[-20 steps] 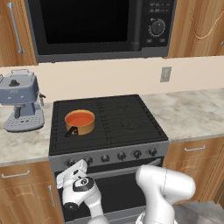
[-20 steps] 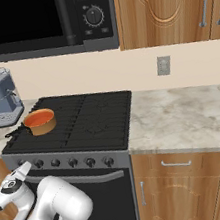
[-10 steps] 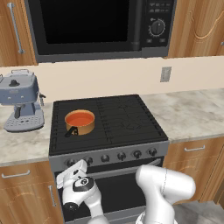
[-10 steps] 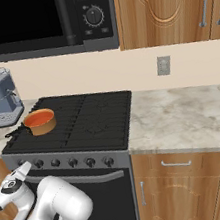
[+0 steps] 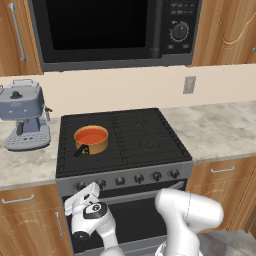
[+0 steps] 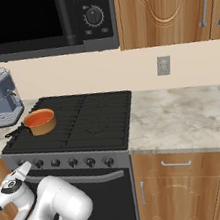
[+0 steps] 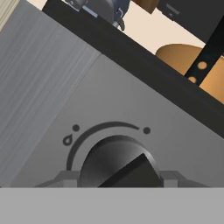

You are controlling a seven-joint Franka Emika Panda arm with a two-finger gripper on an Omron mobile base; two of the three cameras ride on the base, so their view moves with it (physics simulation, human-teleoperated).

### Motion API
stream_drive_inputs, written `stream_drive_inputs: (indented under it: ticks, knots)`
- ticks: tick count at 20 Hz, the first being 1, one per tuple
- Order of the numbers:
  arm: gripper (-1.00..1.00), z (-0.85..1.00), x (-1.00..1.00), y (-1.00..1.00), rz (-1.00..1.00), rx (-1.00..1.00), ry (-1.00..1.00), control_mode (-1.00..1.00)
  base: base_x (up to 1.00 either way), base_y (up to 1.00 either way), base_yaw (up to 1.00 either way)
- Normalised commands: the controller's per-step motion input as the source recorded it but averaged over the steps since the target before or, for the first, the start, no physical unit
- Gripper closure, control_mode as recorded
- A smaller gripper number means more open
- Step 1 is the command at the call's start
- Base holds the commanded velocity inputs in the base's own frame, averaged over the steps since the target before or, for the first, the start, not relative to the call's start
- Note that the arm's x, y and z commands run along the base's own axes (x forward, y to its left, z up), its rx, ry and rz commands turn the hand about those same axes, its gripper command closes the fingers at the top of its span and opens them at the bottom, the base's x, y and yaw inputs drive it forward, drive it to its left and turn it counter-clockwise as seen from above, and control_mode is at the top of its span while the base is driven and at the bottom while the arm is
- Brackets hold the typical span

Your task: Wait until the marinara sauce is simmered to a deep red color and then turn off the stove.

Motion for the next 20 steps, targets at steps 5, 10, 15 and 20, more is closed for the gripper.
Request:
stream_drive_inputs:
  ticks: [5, 10, 15, 20]
  knots:
    - [1.00, 0.00, 0.00, 0.00, 0.00, 0.00, 0.00, -1.00, 0.00, 0.00, 0.00]
    - [1.00, 0.00, 0.00, 0.00, 0.00, 0.00, 0.00, -1.00, 0.00, 0.00, 0.00]
    - [1.00, 0.00, 0.00, 0.00, 0.00, 0.00, 0.00, -1.00, 0.00, 0.00, 0.00]
    - [1.00, 0.00, 0.00, 0.00, 0.00, 0.00, 0.00, -1.00, 0.00, 0.00, 0.00]
